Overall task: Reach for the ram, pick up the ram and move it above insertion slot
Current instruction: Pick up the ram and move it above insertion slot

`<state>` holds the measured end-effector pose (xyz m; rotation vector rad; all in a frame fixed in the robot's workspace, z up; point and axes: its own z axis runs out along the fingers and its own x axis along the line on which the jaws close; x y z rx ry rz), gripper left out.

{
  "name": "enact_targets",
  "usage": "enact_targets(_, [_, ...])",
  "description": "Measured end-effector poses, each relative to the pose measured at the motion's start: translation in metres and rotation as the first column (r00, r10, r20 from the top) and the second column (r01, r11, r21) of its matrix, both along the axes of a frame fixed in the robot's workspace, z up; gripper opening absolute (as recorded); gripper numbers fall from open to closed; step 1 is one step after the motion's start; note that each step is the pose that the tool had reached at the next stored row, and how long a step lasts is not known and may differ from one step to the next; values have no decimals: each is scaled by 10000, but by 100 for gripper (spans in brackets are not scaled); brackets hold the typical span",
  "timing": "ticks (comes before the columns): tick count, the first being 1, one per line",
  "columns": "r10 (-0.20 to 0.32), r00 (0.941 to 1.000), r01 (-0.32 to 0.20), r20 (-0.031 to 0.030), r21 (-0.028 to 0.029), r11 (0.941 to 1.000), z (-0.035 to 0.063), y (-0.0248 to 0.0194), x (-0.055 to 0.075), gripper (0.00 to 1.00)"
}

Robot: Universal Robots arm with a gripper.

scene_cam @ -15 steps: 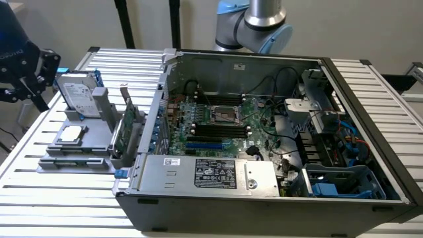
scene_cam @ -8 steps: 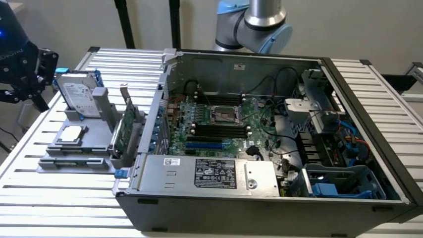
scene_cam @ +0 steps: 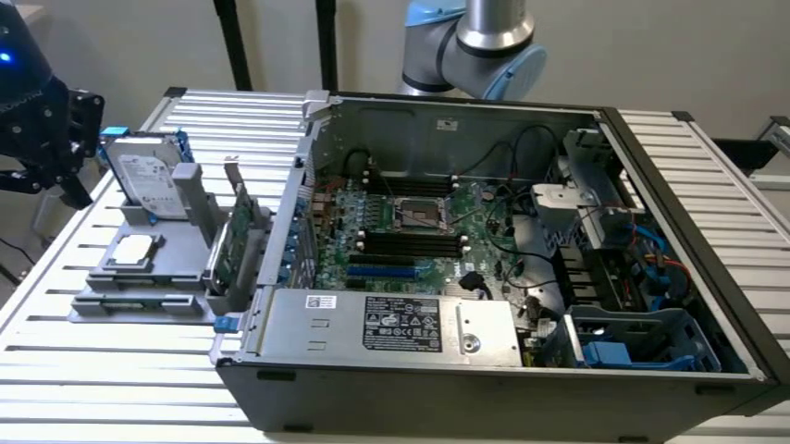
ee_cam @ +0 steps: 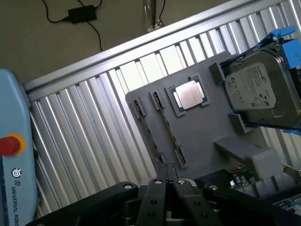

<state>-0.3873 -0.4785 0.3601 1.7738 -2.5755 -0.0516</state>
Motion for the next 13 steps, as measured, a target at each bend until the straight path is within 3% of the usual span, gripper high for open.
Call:
enact_targets(3, [549,9985,-549,32,6,9985,-3,0,0,11])
enact_targets(7, [1266,9919,-1266,61,13,9920,-9,0,0,11])
enact_targets(13, [2342,9722,-2342,94,18,9722,-21,0,0,11])
